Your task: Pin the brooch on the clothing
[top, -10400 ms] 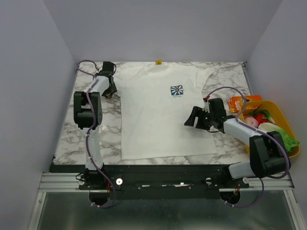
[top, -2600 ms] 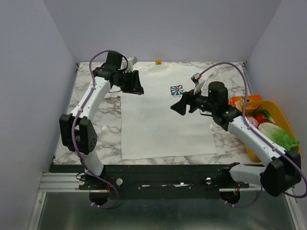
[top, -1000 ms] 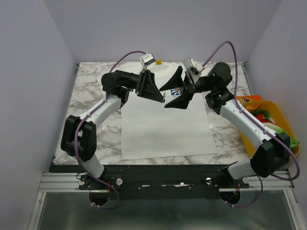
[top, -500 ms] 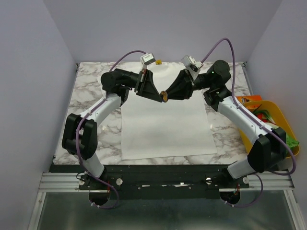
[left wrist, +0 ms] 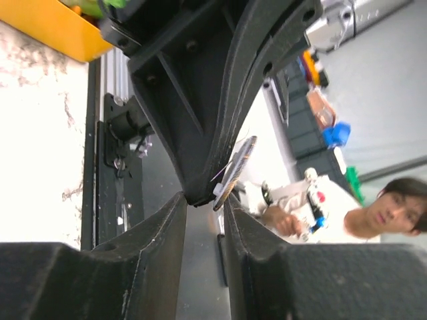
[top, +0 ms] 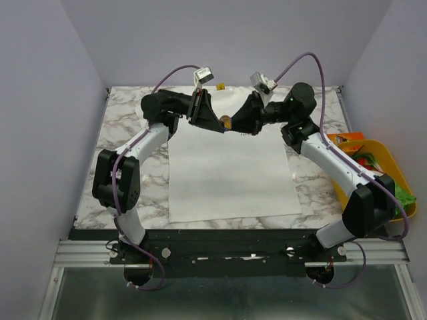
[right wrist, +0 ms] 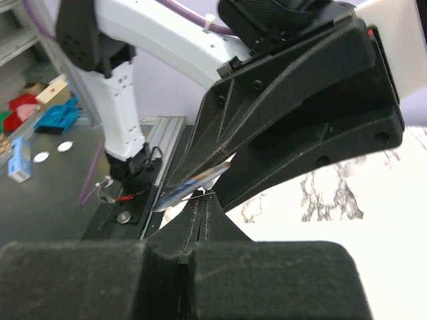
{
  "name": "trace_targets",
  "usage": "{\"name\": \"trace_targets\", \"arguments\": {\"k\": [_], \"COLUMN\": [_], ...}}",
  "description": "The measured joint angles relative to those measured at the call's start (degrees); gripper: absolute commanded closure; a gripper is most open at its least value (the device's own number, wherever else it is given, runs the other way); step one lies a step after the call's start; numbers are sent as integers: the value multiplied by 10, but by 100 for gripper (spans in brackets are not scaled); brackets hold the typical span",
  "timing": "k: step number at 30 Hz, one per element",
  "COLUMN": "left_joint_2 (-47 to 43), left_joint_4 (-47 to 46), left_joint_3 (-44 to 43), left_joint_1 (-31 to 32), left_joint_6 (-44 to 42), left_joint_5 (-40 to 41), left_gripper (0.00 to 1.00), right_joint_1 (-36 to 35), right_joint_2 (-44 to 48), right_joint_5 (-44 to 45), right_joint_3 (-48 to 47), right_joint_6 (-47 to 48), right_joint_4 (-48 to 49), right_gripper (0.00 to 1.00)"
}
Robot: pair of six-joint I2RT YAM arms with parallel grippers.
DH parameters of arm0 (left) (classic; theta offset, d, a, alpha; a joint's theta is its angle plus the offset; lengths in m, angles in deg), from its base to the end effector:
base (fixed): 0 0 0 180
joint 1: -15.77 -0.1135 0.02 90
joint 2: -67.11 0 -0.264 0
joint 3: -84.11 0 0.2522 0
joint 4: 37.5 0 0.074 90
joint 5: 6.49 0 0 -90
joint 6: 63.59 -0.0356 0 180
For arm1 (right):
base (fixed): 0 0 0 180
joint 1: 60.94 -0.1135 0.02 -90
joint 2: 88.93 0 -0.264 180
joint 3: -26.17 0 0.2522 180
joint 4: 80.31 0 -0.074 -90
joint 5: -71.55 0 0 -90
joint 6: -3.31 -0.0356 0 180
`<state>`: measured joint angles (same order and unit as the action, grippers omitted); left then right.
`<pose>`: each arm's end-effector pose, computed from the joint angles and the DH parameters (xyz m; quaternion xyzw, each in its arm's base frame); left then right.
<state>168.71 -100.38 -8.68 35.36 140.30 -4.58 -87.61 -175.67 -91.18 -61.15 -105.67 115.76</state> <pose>0.3333 -0.1564 0.3944 0.2872 0.6356 -0.7129 0.0730 0.2870 0.1822 0.4039 -0.5067 0.4480 0.5769 0.4579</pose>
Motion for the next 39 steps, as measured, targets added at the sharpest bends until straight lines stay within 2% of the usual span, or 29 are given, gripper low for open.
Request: {"name": "trace_targets", "arguments": {"k": [2,5,11,17,18,25,29,31,33,34,37,39], "left_joint_2": [16,40,61,61,61,61,61,59,40,18,-58,-96], "left_joint_4": [0,1,7,5,5,5,5,6,47,123,441,581], "left_joint_3": [-2,0,31,42,47,64,64,67,79,83,26,-30], "left_joint_1": [-13,-32,-64,-67,-68,-87,-96,-100,-106,-107,-106,-101], "left_joint_6": [3,8,10,10,10,10,6,-20,-93,-185,-447,-571], "left_joint_5": [6,21,30,31,31,38,57,76,99,122,235,314], "left_gripper": [45,41,37,38,40,41,36,32,6,1,1,1], "right_joint_1": [0,-2,-3,-3,-3,-3,-3,-3,-3,-3,-3,-3], "right_joint_2": [-9,-24,-37,-53,-55,-55,-47,-40,-36,-34,-31,-27], "right_joint_5": [25,53,83,94,96,130,154,165,172,176,190,205], "right_joint_3": [0,0,22,42,45,49,62,68,73,74,80,84], "right_joint_6": [10,22,37,40,40,61,72,76,77,78,79,79], "right_joint_4": [-25,-64,-89,-90,-91,-133,-159,-168,-171,-173,-178,-183], "right_gripper": [100,99,99,96,95,83,65,60,54,52,40,31]}}
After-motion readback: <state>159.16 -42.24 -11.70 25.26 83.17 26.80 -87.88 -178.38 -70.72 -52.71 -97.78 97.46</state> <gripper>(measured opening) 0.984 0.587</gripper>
